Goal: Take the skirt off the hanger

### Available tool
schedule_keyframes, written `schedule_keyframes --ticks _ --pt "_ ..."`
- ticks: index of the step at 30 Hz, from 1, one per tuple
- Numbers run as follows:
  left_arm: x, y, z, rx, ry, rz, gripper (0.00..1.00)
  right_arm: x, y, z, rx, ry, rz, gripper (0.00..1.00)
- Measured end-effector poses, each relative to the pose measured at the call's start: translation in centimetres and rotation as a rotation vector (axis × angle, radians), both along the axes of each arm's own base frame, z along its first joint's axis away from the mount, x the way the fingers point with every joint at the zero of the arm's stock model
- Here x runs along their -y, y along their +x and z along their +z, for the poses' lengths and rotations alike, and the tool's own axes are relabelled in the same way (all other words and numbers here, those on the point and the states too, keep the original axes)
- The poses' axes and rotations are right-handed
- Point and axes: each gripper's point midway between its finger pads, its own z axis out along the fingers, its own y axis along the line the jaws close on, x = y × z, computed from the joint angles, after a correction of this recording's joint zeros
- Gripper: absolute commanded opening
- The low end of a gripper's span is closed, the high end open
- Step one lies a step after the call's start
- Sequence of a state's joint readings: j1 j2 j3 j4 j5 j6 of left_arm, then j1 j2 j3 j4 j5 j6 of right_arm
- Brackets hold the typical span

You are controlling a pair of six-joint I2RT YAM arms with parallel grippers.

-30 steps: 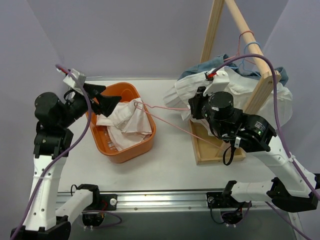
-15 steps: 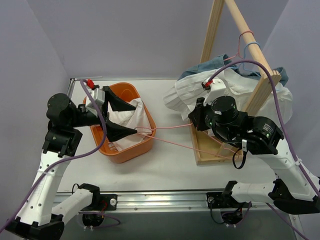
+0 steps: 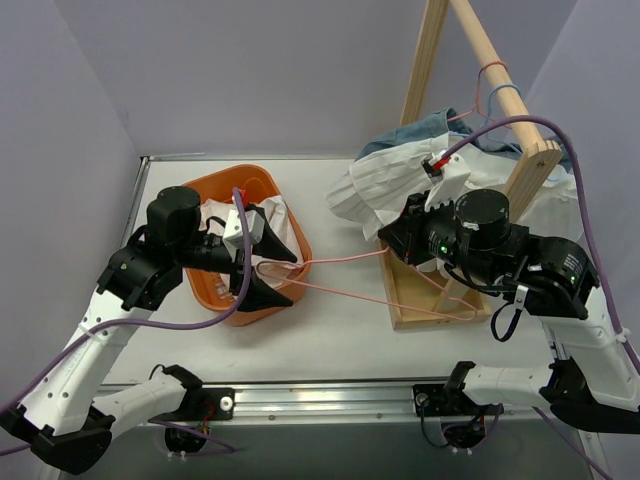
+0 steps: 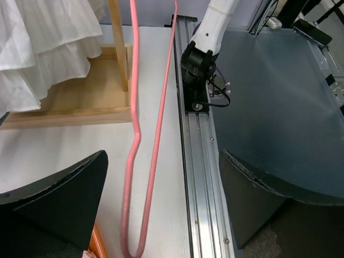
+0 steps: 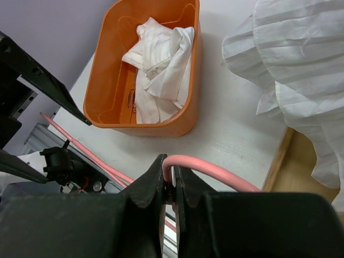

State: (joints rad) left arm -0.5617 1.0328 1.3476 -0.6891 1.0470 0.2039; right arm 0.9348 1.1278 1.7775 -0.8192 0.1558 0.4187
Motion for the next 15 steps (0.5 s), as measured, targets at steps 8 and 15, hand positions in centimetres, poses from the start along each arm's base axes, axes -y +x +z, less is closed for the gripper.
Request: schedule_keyframes --ticks 8,15 --pt "-0.5 0.5 -1.2 -0.007 0.055 0.062 0.02 -0.6 -0.8 0.0 -0.016 0.015 0.052 0.00" --pt "-1.3 2.0 -1.4 -0.001 0.090 0.207 0.02 -0.3 -0.8 0.2 -0.012 0.023 0.041 0.88"
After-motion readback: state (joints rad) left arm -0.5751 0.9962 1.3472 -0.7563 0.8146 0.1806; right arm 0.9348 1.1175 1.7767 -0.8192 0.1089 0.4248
